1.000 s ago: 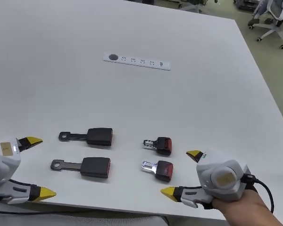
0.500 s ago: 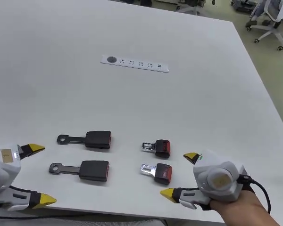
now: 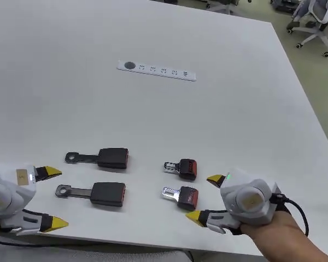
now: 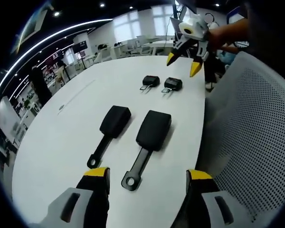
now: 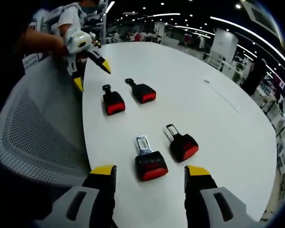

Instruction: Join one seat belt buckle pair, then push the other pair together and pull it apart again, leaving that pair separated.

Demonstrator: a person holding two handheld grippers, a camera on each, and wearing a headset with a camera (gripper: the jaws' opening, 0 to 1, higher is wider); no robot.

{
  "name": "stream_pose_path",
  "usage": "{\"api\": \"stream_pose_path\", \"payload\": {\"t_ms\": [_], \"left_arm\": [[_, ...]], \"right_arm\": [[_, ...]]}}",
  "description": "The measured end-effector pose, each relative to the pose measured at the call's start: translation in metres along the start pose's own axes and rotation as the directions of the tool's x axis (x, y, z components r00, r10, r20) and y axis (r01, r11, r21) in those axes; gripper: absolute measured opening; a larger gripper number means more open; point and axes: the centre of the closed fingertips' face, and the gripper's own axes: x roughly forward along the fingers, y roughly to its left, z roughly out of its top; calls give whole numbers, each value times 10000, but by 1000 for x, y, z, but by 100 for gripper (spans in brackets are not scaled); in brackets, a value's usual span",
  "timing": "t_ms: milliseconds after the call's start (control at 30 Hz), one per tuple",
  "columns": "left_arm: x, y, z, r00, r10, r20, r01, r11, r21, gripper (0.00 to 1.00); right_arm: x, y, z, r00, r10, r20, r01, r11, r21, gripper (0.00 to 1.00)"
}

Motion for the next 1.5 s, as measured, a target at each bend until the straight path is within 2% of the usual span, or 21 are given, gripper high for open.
{"api": "stream_pose_path", "payload": {"t_ms": [100,200,600,867,933,1300,1500], "left_arm": [[5,2,5,9999,-70,-109,70,10000,-7,65],[9,3,7,9996,-189,-215,194,9995,243,64],[34,-2,27,9954,-814,-506,863,9908,1040,57],[49,-3,31,9899,-1116,-874,1244,9795,1587,53],[50,-5,31,9868,-1225,-1055,1395,9751,1726,48],[61,-3,35,9832,-1414,-1154,1619,9674,1947,45],[66,-6,37,9786,-1568,-1335,1839,9572,2236,43]], "right_arm": [[5,1,0,9997,158,-190,-166,9990,-412,56],[10,0,0,9992,215,-326,-236,9976,-655,54],[23,0,4,9959,732,-539,-782,9923,-965,48],[29,0,-5,9904,1109,-821,-1193,9872,-1056,43],[28,0,-8,9887,1206,-890,-1299,9857,-1071,40],[35,3,-13,9821,1497,-1140,-1633,9792,-1206,37],[37,4,-14,9774,1650,-1324,-1820,9748,-1286,35]]}}
